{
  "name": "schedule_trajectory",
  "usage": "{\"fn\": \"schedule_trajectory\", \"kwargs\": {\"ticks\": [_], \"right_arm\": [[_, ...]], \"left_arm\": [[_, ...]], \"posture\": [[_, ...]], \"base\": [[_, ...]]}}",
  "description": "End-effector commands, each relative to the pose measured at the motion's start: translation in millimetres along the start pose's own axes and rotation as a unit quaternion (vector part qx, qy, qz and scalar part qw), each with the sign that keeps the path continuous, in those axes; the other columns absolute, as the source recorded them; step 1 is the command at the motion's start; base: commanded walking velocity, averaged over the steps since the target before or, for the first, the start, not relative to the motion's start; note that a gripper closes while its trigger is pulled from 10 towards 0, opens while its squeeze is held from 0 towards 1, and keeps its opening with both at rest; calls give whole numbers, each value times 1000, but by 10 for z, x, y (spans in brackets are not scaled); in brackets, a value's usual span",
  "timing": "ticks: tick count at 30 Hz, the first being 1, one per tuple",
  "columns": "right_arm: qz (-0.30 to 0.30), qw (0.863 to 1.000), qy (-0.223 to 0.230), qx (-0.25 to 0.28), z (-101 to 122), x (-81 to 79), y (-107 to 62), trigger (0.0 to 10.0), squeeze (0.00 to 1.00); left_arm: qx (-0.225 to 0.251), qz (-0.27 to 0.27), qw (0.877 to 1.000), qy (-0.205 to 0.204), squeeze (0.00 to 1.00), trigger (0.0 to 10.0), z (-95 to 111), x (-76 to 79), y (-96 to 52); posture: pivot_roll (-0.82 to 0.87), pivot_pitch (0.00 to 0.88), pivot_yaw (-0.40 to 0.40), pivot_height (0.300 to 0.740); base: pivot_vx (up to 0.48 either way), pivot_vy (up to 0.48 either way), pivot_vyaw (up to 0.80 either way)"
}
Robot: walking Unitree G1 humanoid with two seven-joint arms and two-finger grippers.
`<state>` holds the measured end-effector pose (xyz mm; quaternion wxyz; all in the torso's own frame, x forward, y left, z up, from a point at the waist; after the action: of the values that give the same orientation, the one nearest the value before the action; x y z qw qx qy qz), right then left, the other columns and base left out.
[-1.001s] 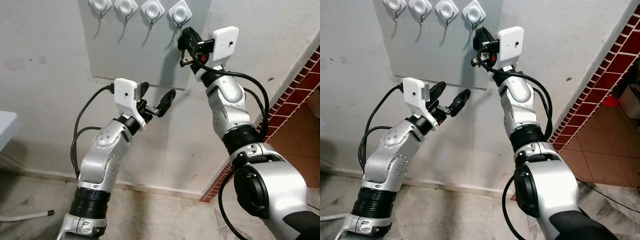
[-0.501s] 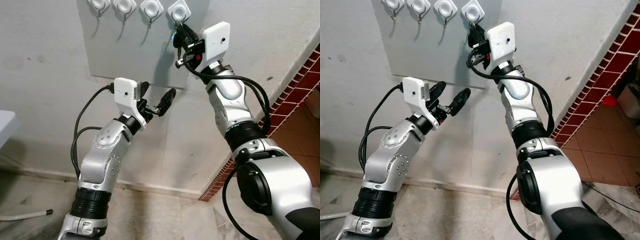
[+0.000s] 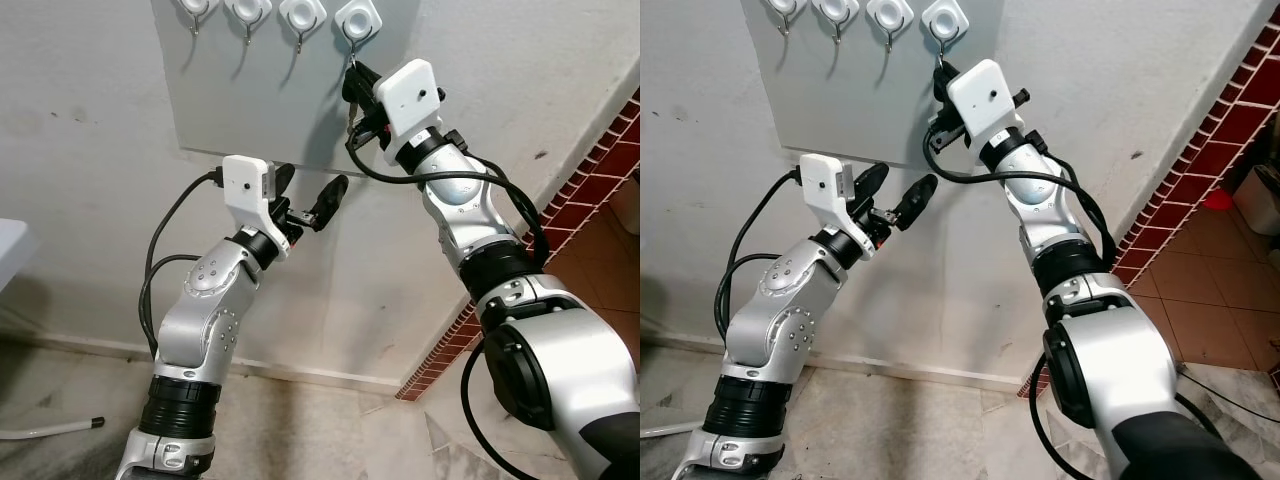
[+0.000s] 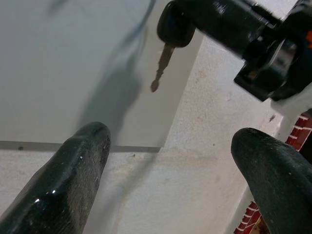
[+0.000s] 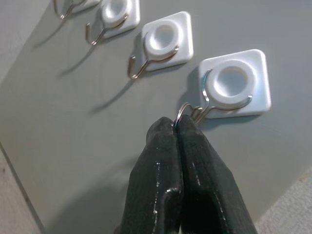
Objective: Hang keys on a hook
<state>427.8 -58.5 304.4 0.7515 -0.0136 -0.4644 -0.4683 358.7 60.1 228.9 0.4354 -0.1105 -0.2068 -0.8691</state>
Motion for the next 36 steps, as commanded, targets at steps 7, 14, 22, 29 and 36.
{"fn": "schedule_trajectory", "kwargs": {"ticks": [7, 14, 22, 29, 36], "right_arm": [[17, 998, -58, 0, 32, -8, 34, 10000, 0], [23, 999, -41, -5, -16, -55, 1, 10000, 1000], [2, 999, -22, -28, -132, -106, -73, 10000, 1000], [-26, 999, 24, -31, -184, -176, -139, 10000, 1000], [-64, 990, 126, -23, -238, -272, -263, 10000, 1000]], "left_arm": [[-1, -2, 1000, -6, 0, 10000, 4, 34, -3], [0, 2, 1000, -6, 0, 10000, 12, 20, -9], [0, 5, 1000, -8, 0, 10000, 7, 18, -17], [0, 7, 1000, -11, 0, 10000, -12, 27, -26], [-3, 18, 1000, -12, 0, 10000, -56, -12, -45]], "posture": [[9, 108, -98, 714], [12, 108, -101, 714], [17, 103, -105, 714], [21, 100, -107, 714], [26, 96, -106, 714]], "base": [[0, 0, 0], [0, 0, 0], [0, 0, 0], [0, 0, 0], [0, 0, 0]]}}
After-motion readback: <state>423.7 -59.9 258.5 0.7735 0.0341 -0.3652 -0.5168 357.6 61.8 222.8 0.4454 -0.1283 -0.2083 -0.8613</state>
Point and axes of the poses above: a point about 5 cm out from each wrist's last joint towards the gripper, its own y axis pointing out of the wrist towards the gripper, its own z axis along the axis of the wrist's last joint, x = y × z, the point moved 4 cm from there along y, pointing out of the wrist towards the gripper, and after that the axes turned 13 degrees about -y, right-handed, at the moved point
